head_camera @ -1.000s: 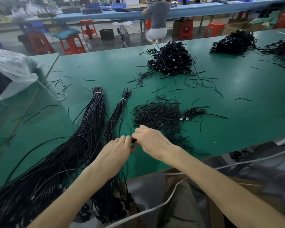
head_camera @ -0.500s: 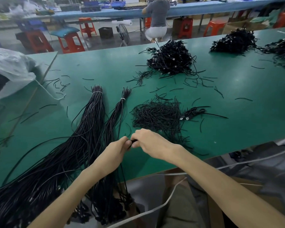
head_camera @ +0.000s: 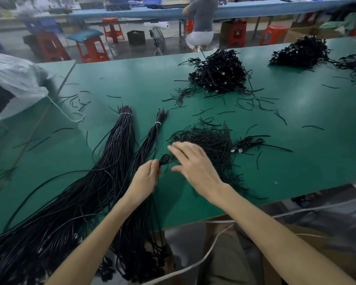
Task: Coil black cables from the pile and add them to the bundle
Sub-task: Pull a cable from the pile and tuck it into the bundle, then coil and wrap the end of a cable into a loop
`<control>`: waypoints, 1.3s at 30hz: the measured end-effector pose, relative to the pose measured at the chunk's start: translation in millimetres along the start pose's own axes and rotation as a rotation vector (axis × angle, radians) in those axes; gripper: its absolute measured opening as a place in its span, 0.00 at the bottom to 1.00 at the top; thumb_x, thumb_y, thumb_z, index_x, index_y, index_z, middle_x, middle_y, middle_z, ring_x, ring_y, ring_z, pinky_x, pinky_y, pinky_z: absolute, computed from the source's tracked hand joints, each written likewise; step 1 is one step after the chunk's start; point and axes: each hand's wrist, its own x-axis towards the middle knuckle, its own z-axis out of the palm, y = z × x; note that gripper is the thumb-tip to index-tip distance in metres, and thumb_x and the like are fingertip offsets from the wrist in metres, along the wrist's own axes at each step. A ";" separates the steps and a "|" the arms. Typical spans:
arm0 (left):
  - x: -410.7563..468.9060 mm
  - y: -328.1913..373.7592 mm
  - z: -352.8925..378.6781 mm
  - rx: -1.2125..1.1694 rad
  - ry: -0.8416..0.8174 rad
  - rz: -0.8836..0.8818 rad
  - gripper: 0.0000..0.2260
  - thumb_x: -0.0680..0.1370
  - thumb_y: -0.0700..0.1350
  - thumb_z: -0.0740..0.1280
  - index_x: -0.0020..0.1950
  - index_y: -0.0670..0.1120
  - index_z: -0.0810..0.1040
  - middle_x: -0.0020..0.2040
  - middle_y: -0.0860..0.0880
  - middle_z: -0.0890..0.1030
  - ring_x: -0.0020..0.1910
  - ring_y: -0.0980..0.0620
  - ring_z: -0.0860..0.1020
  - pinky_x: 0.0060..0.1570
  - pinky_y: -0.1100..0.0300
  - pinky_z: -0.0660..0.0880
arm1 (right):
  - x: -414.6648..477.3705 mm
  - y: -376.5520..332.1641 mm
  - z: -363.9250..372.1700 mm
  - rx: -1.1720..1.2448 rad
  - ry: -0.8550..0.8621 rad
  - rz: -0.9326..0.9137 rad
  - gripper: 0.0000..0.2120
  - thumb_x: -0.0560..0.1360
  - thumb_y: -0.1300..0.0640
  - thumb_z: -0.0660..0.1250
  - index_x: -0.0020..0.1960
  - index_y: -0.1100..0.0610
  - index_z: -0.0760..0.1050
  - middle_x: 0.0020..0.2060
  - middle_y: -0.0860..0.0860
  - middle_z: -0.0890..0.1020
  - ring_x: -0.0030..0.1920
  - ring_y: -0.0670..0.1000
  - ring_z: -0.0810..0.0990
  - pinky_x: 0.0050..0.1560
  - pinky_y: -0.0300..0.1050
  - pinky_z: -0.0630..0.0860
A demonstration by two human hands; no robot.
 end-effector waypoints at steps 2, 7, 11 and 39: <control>9.4 -2.6 -2.9 -0.049 0.096 -0.044 0.18 0.88 0.48 0.53 0.39 0.46 0.69 0.27 0.55 0.66 0.25 0.55 0.63 0.27 0.58 0.61 | 1.9 7.8 5.4 0.005 0.078 0.171 0.30 0.78 0.50 0.71 0.75 0.63 0.68 0.69 0.58 0.73 0.70 0.57 0.70 0.73 0.54 0.69; 18.3 -11.1 2.7 -0.049 0.127 -0.053 0.18 0.88 0.49 0.52 0.42 0.45 0.70 0.31 0.52 0.66 0.28 0.54 0.63 0.31 0.57 0.62 | -4.1 41.5 29.6 0.037 -0.045 0.588 0.20 0.83 0.48 0.63 0.69 0.60 0.72 0.63 0.56 0.74 0.62 0.56 0.70 0.63 0.52 0.66; 19.2 -13.1 8.8 -0.020 0.132 -0.032 0.18 0.88 0.49 0.52 0.40 0.46 0.70 0.33 0.52 0.67 0.30 0.54 0.65 0.35 0.56 0.64 | -14.3 50.9 48.1 0.049 -0.044 0.638 0.14 0.85 0.50 0.61 0.62 0.58 0.76 0.59 0.54 0.76 0.59 0.56 0.71 0.60 0.51 0.65; 19.1 -19.9 8.2 -0.118 0.142 -0.041 0.19 0.88 0.53 0.51 0.40 0.48 0.69 0.31 0.55 0.66 0.29 0.54 0.64 0.34 0.54 0.63 | -20.6 59.5 46.2 0.419 0.277 0.750 0.05 0.81 0.55 0.69 0.47 0.54 0.79 0.43 0.45 0.75 0.50 0.48 0.68 0.58 0.48 0.63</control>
